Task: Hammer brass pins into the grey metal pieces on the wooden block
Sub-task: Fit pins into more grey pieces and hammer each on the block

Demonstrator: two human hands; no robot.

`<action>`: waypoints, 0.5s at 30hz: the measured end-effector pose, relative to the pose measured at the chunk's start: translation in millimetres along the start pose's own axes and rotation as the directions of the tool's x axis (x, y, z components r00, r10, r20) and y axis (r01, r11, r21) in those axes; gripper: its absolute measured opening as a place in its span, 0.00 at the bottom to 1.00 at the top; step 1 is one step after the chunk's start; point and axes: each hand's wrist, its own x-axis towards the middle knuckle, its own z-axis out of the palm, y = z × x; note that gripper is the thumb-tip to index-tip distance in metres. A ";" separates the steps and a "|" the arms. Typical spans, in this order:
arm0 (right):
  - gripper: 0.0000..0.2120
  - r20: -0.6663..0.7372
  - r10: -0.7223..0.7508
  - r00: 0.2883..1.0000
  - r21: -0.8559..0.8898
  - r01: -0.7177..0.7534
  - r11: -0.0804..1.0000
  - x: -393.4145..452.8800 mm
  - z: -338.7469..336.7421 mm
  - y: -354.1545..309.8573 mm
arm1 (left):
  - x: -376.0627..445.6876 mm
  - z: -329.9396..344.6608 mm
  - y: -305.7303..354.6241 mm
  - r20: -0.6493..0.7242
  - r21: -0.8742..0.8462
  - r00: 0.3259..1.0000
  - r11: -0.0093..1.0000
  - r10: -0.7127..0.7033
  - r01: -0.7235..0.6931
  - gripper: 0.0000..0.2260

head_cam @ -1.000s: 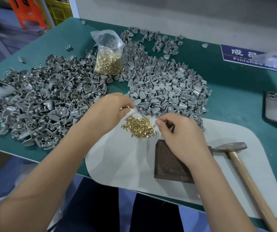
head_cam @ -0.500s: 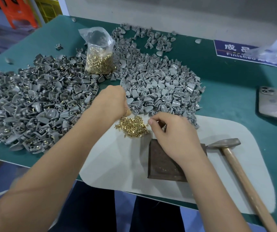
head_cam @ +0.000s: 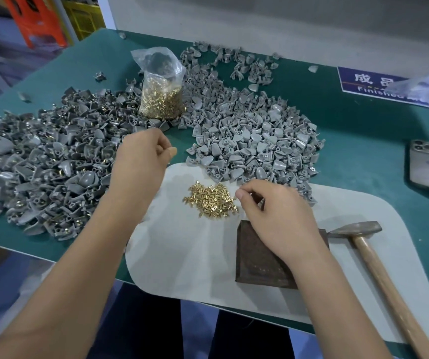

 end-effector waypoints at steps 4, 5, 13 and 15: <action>0.07 0.010 0.009 1.000 -0.002 -0.009 1.000 0.4 -0.5 -0.2 | 6.3 1.5 -3.8 0.186 0.042 0.973 0.989 0.134 -0.144 0.05; 0.08 0.014 0.012 1.000 -0.005 -0.012 1.000 0.5 -0.7 -0.3 | 8.5 4.3 -2.4 0.241 0.077 0.956 0.978 0.168 -0.191 0.09; 0.08 0.014 0.038 0.999 -0.003 -0.038 0.999 1.6 -2.5 -2.0 | 16.3 16.5 3.4 0.345 0.201 0.925 0.950 0.158 -0.238 0.11; 0.08 0.022 0.040 0.999 -0.005 -0.040 0.999 1.6 -3.1 -2.6 | 15.8 17.3 2.0 0.332 0.169 0.932 0.962 0.147 -0.212 0.09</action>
